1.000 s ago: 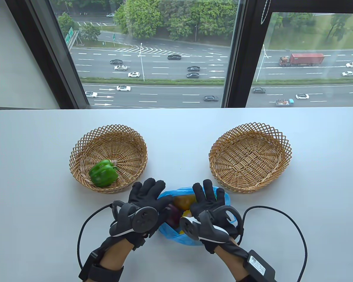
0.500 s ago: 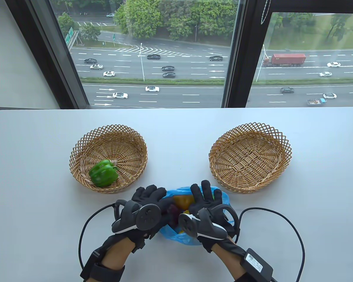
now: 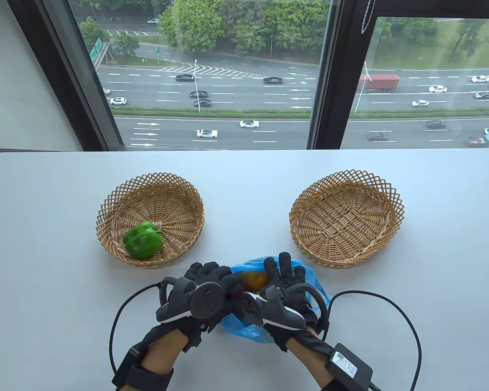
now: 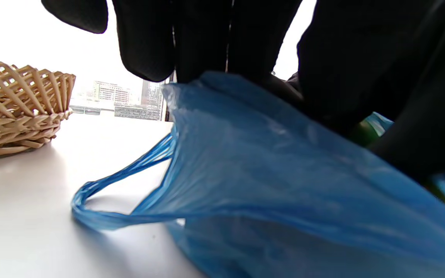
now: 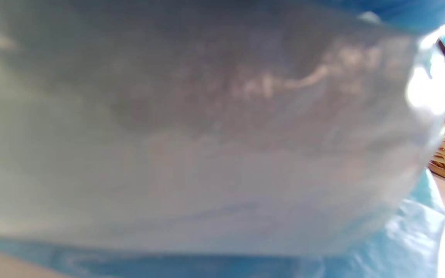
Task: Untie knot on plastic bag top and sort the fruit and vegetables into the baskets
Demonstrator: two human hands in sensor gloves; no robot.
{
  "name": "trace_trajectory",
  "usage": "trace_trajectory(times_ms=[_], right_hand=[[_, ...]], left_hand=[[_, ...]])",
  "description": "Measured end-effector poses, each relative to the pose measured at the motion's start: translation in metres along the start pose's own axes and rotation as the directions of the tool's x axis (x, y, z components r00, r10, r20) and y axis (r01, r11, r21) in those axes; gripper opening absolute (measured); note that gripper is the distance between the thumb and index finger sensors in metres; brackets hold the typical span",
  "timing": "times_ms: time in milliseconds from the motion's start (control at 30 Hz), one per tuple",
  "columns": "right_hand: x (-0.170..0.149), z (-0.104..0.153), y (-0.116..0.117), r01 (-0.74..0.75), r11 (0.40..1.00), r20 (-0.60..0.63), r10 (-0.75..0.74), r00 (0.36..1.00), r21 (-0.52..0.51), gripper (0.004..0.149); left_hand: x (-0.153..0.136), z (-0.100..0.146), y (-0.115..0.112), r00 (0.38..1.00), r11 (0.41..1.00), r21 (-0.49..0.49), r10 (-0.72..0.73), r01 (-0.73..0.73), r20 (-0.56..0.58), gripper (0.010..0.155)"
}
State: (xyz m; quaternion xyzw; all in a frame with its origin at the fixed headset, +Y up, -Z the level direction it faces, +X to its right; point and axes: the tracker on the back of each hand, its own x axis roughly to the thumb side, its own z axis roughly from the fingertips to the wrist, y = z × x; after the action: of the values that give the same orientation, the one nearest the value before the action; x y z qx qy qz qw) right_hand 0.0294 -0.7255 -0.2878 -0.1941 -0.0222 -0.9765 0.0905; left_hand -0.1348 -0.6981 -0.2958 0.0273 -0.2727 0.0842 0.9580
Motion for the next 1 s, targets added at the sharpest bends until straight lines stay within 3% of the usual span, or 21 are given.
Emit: trace_trajectory(times_ms=[200, 433, 767, 867, 1000], right_hand=[[-0.002, 0.0, 0.002, 0.009, 1.0, 0.026, -0.009, 1.0, 0.005, 0.075], [-0.003, 0.005, 0.002, -0.003, 0.994, 0.065, 0.01, 0.998, -0.11, 0.075], [-0.009, 0.015, -0.005, 0.004, 0.981, 0.09, 0.014, 0.996, -0.192, 0.076], [-0.014, 0.021, -0.012, 0.044, 0.968, 0.088, -0.023, 0.996, -0.245, 0.076], [-0.021, 0.034, -0.022, 0.092, 0.916, 0.089, -0.061, 0.994, -0.392, 0.077]], left_hand=[[0.004, 0.0, -0.001, 1.0, 1.0, -0.008, -0.008, 0.008, 0.008, 0.066], [0.004, 0.002, -0.001, 1.0, 1.0, -0.002, -0.022, 0.022, 0.008, 0.066], [0.003, 0.002, -0.002, 1.0, 1.0, 0.0, -0.029, 0.029, 0.006, 0.066], [0.003, 0.003, -0.002, 1.0, 1.0, 0.0, -0.025, 0.025, 0.006, 0.067], [-0.001, 0.003, -0.003, 1.0, 1.0, -0.01, 0.02, -0.02, 0.002, 0.07]])
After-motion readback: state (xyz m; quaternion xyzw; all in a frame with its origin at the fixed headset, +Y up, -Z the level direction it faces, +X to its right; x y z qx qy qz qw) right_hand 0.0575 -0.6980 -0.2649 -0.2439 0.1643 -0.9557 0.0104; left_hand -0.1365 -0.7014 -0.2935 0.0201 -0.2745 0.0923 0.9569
